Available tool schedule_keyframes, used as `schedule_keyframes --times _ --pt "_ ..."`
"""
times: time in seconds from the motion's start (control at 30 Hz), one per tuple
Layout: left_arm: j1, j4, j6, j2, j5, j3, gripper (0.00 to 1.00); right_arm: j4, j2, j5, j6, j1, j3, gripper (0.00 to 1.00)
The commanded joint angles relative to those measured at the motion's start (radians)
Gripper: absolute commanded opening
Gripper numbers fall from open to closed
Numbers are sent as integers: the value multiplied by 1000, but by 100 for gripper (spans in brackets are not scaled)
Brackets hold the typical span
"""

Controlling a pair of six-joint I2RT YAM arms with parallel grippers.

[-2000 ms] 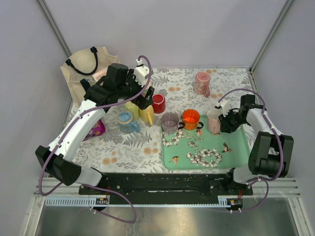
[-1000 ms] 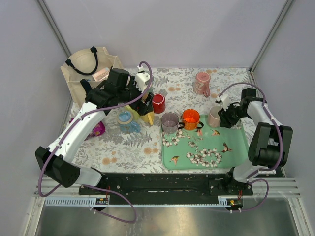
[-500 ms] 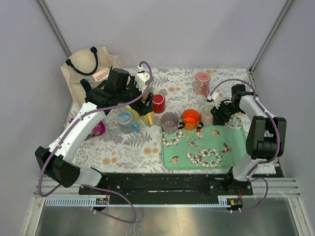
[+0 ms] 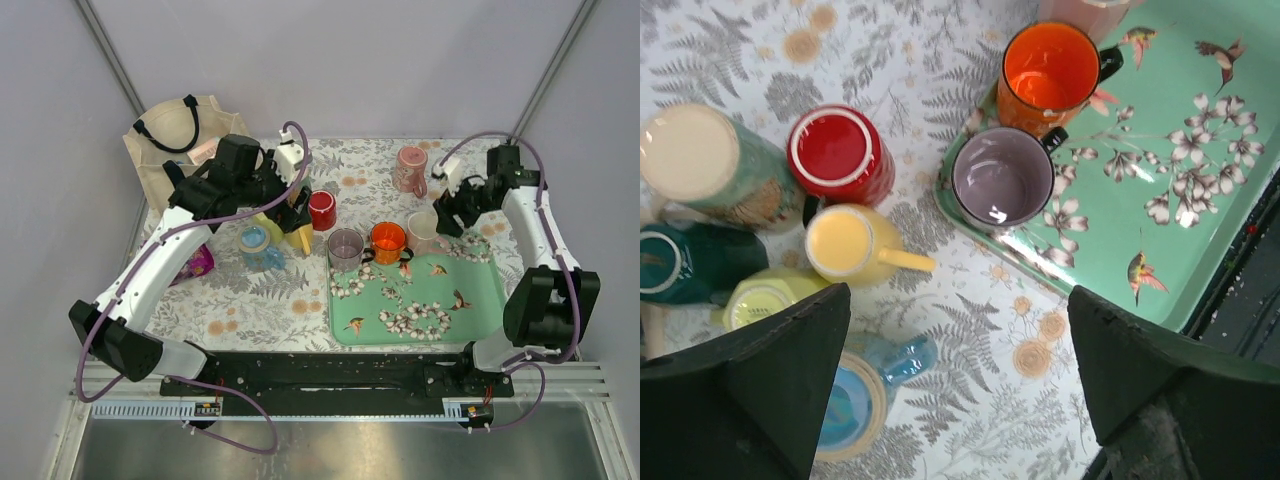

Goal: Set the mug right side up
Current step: Place the cup on the tray, then turn over the cup at the center of the board.

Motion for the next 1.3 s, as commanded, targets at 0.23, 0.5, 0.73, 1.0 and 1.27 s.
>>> schedule_keyframes --times 0.23,0.5,0.73,1.0,1.27 --pt "35 387 -88 -68 38 -97 99 73 86 133 385 27 371 83" --pt "-45 744 -53 65 -209 -240 99 261 336 189 531 41 502 99" --pt "-40 424 -33 117 -251 -59 99 461 469 151 522 60 474 99" --pt "-42 395 -62 122 -243 -42 99 420 638 205 424 78 635 89" --pt "-63 317 13 154 -507 -43 99 279 794 277 324 127 819 82"
